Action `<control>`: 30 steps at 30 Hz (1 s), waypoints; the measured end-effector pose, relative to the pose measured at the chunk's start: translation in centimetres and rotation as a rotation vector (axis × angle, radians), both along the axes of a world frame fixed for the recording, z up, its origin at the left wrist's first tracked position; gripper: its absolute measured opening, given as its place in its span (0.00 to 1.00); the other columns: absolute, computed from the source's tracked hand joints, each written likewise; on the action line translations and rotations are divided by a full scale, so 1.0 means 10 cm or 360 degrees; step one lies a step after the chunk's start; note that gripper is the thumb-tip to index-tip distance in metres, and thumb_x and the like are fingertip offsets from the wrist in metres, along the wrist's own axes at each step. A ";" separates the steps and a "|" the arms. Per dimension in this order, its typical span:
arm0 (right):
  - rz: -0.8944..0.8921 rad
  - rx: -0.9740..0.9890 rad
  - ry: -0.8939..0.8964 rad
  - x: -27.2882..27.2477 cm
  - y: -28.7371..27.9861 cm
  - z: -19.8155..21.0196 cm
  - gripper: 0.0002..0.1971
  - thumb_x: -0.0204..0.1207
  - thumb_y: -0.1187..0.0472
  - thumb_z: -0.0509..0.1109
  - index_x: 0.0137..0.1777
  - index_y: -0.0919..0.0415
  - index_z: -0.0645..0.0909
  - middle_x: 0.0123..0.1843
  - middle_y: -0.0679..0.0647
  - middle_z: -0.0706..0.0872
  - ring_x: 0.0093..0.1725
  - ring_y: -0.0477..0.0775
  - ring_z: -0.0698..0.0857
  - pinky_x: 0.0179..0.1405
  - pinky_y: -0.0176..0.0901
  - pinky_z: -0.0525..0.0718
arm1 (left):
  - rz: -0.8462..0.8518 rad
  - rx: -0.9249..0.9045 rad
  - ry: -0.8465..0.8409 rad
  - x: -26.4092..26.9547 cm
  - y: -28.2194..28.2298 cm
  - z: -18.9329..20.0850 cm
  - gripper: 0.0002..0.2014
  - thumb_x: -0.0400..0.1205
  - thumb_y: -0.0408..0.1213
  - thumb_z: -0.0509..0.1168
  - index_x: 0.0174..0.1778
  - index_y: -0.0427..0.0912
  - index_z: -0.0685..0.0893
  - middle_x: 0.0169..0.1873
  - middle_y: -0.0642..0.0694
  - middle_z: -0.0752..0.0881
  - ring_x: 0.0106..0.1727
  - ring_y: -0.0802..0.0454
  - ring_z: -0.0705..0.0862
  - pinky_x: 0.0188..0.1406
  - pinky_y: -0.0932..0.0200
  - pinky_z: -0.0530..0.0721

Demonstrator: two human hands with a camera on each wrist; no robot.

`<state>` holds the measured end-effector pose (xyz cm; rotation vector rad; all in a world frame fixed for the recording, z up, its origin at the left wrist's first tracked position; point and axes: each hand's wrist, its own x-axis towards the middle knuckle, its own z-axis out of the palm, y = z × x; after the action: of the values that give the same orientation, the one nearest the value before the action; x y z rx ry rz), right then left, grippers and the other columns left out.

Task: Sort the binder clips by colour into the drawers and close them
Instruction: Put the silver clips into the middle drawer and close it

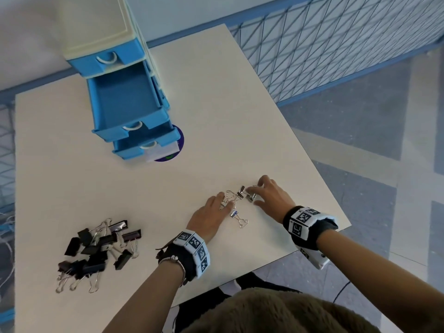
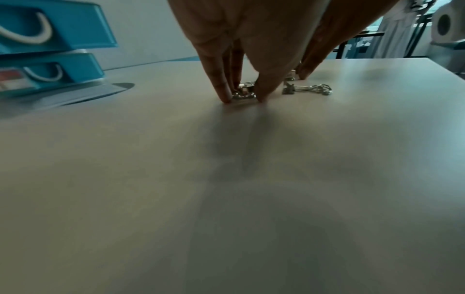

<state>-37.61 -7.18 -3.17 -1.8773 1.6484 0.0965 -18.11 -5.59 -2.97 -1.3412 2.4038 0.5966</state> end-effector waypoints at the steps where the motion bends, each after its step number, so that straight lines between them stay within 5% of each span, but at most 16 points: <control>1: 0.0004 0.0007 -0.0018 0.05 -0.01 0.00 0.20 0.76 0.62 0.68 0.67 0.53 0.75 0.64 0.61 0.72 0.63 0.62 0.74 0.54 0.51 0.79 | 0.0056 0.0023 -0.0008 0.04 0.00 0.02 0.29 0.81 0.24 0.52 0.77 0.47 0.57 0.79 0.41 0.52 0.77 0.44 0.57 0.52 0.51 0.79; 7: 0.0042 0.0022 -0.0148 0.34 -0.02 0.00 0.18 0.76 0.63 0.68 0.65 0.60 0.75 0.62 0.63 0.73 0.59 0.64 0.77 0.52 0.52 0.79 | 0.0672 0.0034 0.0210 0.27 -0.01 -0.06 0.22 0.80 0.28 0.58 0.71 0.44 0.67 0.68 0.43 0.68 0.63 0.45 0.73 0.49 0.47 0.84; 11: 0.0131 0.0039 -0.0171 0.47 -0.08 0.02 0.28 0.73 0.64 0.71 0.71 0.53 0.68 0.61 0.62 0.71 0.56 0.64 0.78 0.51 0.54 0.81 | 0.1112 0.0169 0.0352 0.35 -0.04 -0.05 0.25 0.77 0.33 0.66 0.69 0.41 0.67 0.65 0.41 0.68 0.56 0.42 0.80 0.52 0.51 0.80; 14: 0.0230 0.0066 -0.0092 0.54 -0.15 0.05 0.26 0.73 0.62 0.72 0.70 0.53 0.70 0.61 0.62 0.71 0.55 0.63 0.79 0.51 0.54 0.81 | 0.1296 0.0179 0.0456 0.40 -0.03 -0.05 0.17 0.75 0.35 0.70 0.59 0.39 0.76 0.61 0.43 0.70 0.52 0.43 0.83 0.53 0.54 0.79; 19: 0.0202 0.0074 -0.0097 0.57 -0.22 0.06 0.23 0.70 0.60 0.74 0.65 0.60 0.72 0.62 0.60 0.72 0.57 0.62 0.79 0.50 0.50 0.79 | 0.1355 0.0154 0.0556 0.45 0.03 -0.07 0.07 0.75 0.33 0.69 0.41 0.42 0.76 0.58 0.43 0.72 0.44 0.45 0.82 0.48 0.57 0.79; 25: 0.0063 -0.0002 -0.0190 0.56 -0.20 0.01 0.17 0.70 0.66 0.69 0.58 0.61 0.73 0.60 0.57 0.79 0.57 0.60 0.80 0.43 0.41 0.71 | 0.1157 0.0162 0.0412 0.38 -0.05 -0.07 0.23 0.73 0.30 0.66 0.63 0.47 0.71 0.59 0.44 0.68 0.42 0.42 0.84 0.46 0.51 0.84; 30: -0.0042 0.0026 -0.0194 0.48 -0.16 0.00 0.14 0.71 0.71 0.64 0.56 0.62 0.75 0.57 0.60 0.84 0.54 0.64 0.82 0.46 0.48 0.77 | 0.1118 0.0151 0.0399 0.33 -0.14 -0.06 0.20 0.74 0.30 0.66 0.61 0.49 0.75 0.58 0.44 0.68 0.43 0.42 0.83 0.43 0.57 0.81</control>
<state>-32.80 -8.75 -3.16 -1.8119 1.5848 -0.0151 -14.77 -6.95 -3.58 -2.1806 1.9896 1.0900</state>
